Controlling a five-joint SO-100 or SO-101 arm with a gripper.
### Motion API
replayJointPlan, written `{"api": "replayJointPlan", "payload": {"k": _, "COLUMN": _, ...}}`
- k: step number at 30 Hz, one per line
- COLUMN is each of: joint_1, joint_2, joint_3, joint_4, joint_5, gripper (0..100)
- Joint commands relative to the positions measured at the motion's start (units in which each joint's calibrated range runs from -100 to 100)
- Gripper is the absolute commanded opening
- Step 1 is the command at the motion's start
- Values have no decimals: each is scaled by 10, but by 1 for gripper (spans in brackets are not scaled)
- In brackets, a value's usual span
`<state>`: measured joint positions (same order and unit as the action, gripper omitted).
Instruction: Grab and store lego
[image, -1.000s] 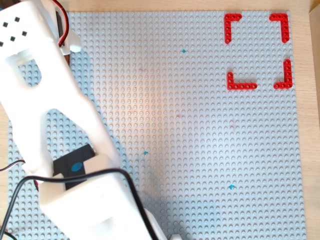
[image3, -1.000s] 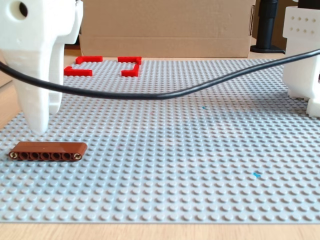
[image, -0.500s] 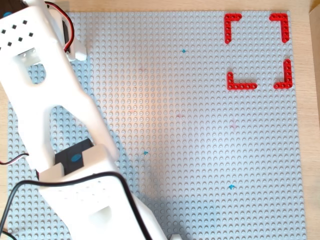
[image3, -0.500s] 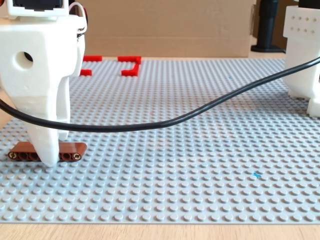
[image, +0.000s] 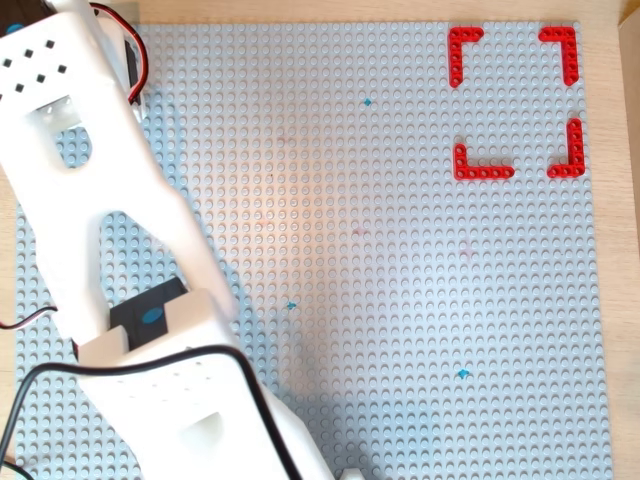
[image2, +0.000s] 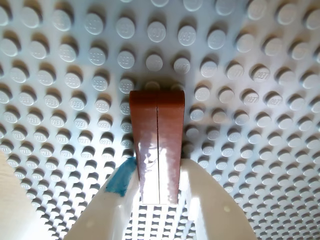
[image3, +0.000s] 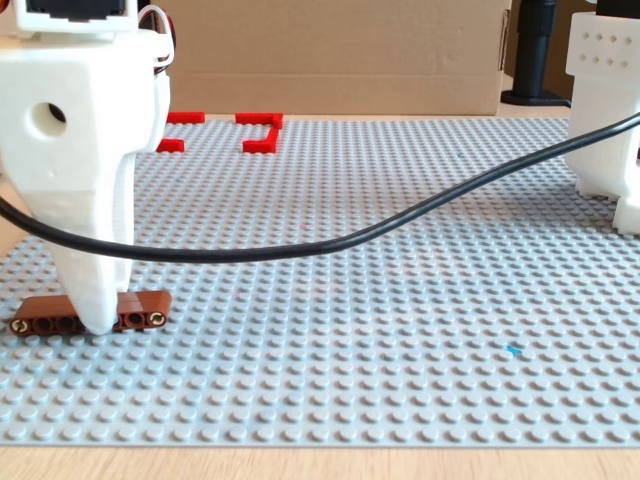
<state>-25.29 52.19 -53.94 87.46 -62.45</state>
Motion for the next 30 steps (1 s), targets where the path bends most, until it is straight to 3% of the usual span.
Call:
{"api": "replayJointPlan", "payload": {"k": 1, "joint_1": 4, "joint_2": -5, "joint_3": -21, "joint_4": -10, "joint_5": -2, "gripper": 2}}
{"api": "replayJointPlan", "payload": {"k": 9, "joint_1": 3, "joint_2": -27, "joint_3": -50, "joint_4": 5, "joint_5": 0, "gripper": 2}}
{"api": "replayJointPlan", "payload": {"k": 16, "joint_1": 6, "joint_2": -88, "joint_3": -157, "joint_4": 118, "joint_5": -3, "gripper": 2}}
{"api": "replayJointPlan", "payload": {"k": 30, "joint_1": 26, "joint_2": -224, "joint_3": -150, "joint_4": 125, "joint_5": 7, "gripper": 2}}
